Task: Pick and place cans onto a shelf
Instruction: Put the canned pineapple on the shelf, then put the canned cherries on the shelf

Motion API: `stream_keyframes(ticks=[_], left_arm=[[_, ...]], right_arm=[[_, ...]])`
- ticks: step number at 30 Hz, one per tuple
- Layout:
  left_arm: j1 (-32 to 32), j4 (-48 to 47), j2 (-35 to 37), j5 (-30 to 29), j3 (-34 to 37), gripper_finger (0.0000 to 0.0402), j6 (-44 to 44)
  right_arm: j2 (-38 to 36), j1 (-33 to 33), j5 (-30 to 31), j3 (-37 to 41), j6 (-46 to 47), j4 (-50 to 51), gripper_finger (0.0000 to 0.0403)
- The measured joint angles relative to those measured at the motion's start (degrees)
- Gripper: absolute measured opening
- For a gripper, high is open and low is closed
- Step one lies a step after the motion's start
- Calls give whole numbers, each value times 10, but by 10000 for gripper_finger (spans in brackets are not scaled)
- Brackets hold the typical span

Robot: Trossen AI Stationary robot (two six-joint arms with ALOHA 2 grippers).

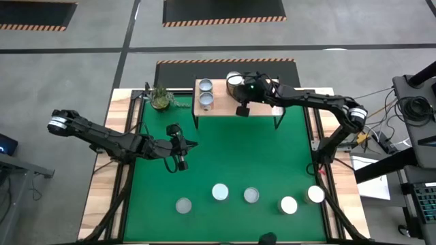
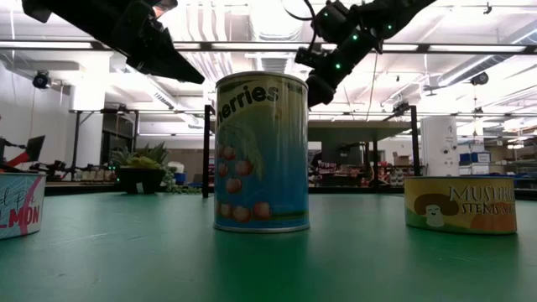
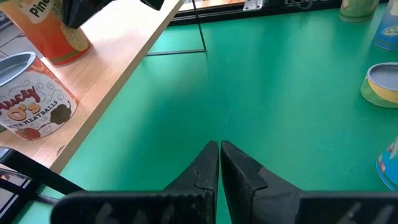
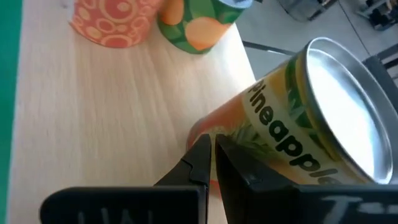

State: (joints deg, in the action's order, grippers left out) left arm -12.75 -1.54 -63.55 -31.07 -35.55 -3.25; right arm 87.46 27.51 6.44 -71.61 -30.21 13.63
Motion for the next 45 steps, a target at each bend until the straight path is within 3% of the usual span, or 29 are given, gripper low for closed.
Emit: stream_keyframes(ticks=[6, 11, 24, 30, 36, 45], left_arm=[[0, 0, 0, 0, 0, 0, 0], [0, 0, 0, 0, 0, 0, 0], [0, 11, 0, 10, -5, 0, -28], [-2, 20, -5, 105, -32, 0, -46], [-35, 20, -57, 122, -77, 0, -83], [-145, -163, -173, 139, -206, 0, -224]], right_arm=[[4, 2, -20, 0, 19, 6, 13], [-33, -36, -55, 0, 72, 58, 13], [-140, -282, -50, 59, 218, 101, 13], [-150, -376, -49, 116, 306, 71, 13], [-146, -443, 2, 171, 350, 37, 13], [-142, -494, 27, 253, 383, -40, 13]])
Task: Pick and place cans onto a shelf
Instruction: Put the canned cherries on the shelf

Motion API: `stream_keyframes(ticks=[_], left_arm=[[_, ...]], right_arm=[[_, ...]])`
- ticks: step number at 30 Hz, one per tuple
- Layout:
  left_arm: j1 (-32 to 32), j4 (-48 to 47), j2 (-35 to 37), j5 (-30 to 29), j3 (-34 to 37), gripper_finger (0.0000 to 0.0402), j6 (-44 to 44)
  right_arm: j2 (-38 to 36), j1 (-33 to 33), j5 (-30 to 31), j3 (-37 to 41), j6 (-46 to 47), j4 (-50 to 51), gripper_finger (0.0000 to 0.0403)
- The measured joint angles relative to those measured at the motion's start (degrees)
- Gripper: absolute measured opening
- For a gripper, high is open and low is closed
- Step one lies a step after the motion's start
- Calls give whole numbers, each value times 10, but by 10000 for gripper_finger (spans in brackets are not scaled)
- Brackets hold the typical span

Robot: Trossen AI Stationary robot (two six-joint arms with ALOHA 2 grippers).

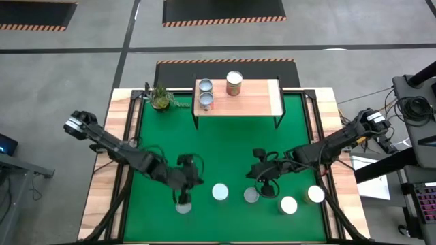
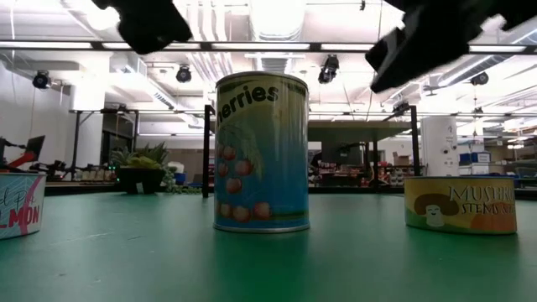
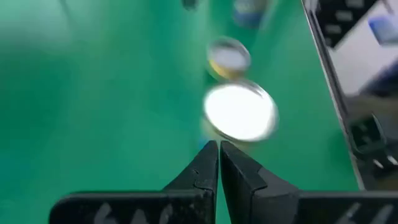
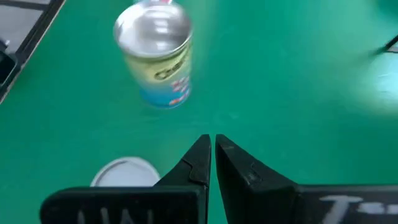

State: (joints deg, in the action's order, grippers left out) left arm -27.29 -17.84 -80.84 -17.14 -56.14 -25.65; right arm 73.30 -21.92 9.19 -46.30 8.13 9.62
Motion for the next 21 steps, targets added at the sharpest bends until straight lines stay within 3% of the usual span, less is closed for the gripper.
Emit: stream_keyframes(ticks=[9, 13, 15, 21], left_arm=[[-58, -39, -152, -1, -109, 0, -6], [-57, -126, -207, -3, -155, 0, -26], [-57, -167, -227, -5, -173, 0, -33], [-54, -163, -255, -19, -183, 0, -33]], right_arm=[[61, -15, -1, 34, -2, -120, 13], [99, -15, -2, 33, -11, -158, 13], [114, -15, -2, 28, -11, -161, 13], [147, -15, 9, 5, -12, -165, 13]])
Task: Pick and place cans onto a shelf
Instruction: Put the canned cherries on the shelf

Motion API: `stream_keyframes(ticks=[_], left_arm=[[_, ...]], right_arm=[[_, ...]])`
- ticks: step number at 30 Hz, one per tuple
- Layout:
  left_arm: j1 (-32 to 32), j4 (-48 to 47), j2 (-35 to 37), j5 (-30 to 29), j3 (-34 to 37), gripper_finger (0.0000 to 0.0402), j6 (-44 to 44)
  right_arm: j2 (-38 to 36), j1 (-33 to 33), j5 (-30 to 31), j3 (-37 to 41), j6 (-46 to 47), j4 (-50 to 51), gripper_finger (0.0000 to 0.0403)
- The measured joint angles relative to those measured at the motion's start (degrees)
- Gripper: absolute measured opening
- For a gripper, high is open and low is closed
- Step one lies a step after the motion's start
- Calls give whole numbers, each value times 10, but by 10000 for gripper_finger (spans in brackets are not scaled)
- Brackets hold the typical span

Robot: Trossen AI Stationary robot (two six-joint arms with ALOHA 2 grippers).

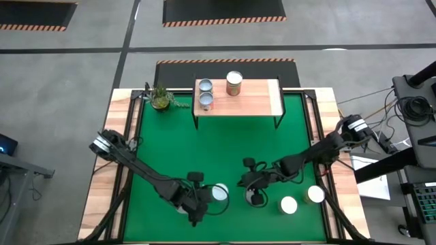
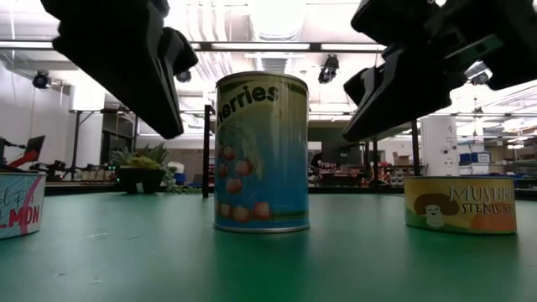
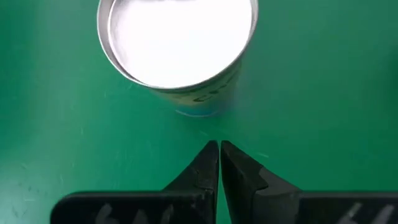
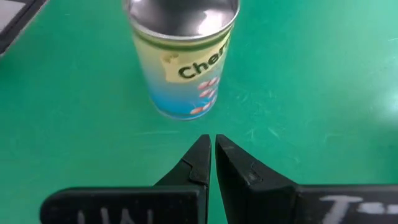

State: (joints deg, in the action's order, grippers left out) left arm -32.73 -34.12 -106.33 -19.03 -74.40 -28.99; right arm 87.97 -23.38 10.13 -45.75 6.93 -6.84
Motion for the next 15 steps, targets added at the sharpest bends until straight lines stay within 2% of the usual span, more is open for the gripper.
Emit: stream_keyframes(ticks=[3, 6, 15], left_arm=[[0, 22, -4, -13, 2, 0, 0], [1, 33, -5, -16, 2, 0, 0], [2, 91, -5, -37, 3, 0, 31]], right_arm=[[19, 0, 0, -9, -14, 1, 13], [36, -5, -24, -20, -31, 1, 13], [67, -9, -61, -64, -24, 3, 13]])
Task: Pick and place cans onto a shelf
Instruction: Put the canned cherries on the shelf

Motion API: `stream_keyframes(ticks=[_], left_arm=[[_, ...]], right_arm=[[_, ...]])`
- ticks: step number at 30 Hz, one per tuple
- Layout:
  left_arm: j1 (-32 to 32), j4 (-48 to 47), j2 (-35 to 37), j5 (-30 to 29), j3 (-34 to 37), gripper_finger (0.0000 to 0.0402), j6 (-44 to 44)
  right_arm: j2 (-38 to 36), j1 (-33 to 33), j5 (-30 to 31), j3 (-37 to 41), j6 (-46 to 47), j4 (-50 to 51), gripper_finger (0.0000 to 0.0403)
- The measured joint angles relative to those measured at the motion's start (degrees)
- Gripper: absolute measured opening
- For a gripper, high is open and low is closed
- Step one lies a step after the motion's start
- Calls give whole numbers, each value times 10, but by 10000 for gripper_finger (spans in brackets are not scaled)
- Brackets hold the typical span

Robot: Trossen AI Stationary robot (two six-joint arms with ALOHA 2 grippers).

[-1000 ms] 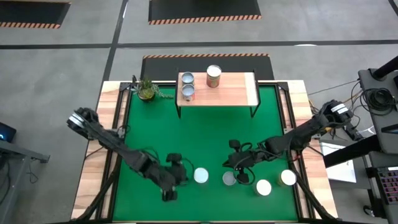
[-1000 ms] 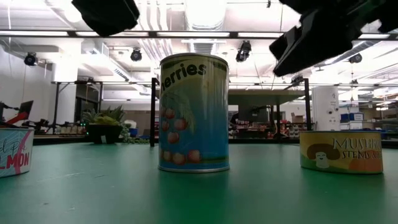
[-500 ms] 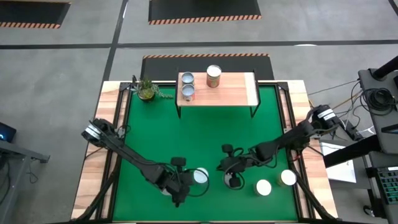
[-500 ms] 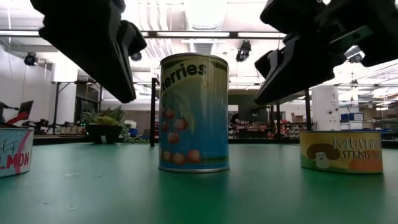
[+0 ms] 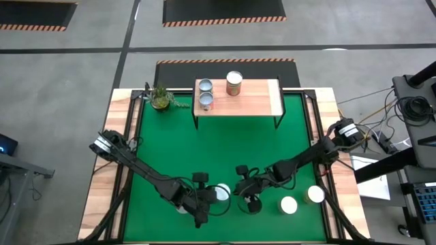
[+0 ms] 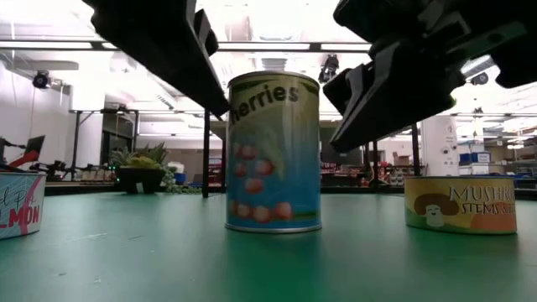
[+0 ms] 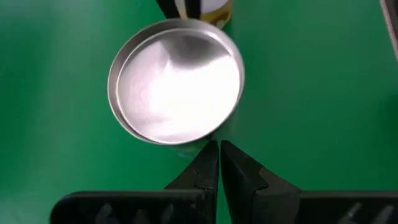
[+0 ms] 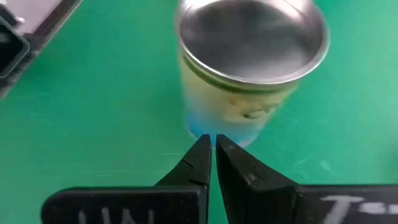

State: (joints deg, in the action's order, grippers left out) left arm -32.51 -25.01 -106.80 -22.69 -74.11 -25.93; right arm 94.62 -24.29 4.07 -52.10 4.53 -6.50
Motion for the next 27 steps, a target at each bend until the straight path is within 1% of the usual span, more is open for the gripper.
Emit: stream_keyframes(ticks=[6, 8, 12, 14, 16, 19, 21, 24, 27], left_arm=[[0, 11, 0, -3, 0, 0, 4], [1, 12, 0, -3, 0, 0, 4], [1, 17, 0, -4, 0, 0, 4], [1, 19, 0, -7, 0, 0, 4], [1, 20, 0, -8, 0, 0, 4], [1, 19, 0, -8, 0, 0, 4], [1, 20, 0, -9, 0, 0, 2], [1, 21, 0, -10, 0, 0, 2], [1, 21, 0, -10, 0, 0, 1]], right_arm=[[-22, -1, 0, -8, 8, 25, 14], [-33, 0, 1, -8, 8, 37, 21], [-50, -1, 14, -8, 5, 73, 57], [-55, -1, 18, -8, -13, 90, 75], [-55, -1, 22, -8, -18, 92, 86], [-53, -2, 25, -8, 7, 71, 101], [-52, -2, 25, -9, 9, 75, 116], [-49, -2, 26, -9, 22, 74, 149], [-48, -2, 41, -9, 35, 70, 193]])
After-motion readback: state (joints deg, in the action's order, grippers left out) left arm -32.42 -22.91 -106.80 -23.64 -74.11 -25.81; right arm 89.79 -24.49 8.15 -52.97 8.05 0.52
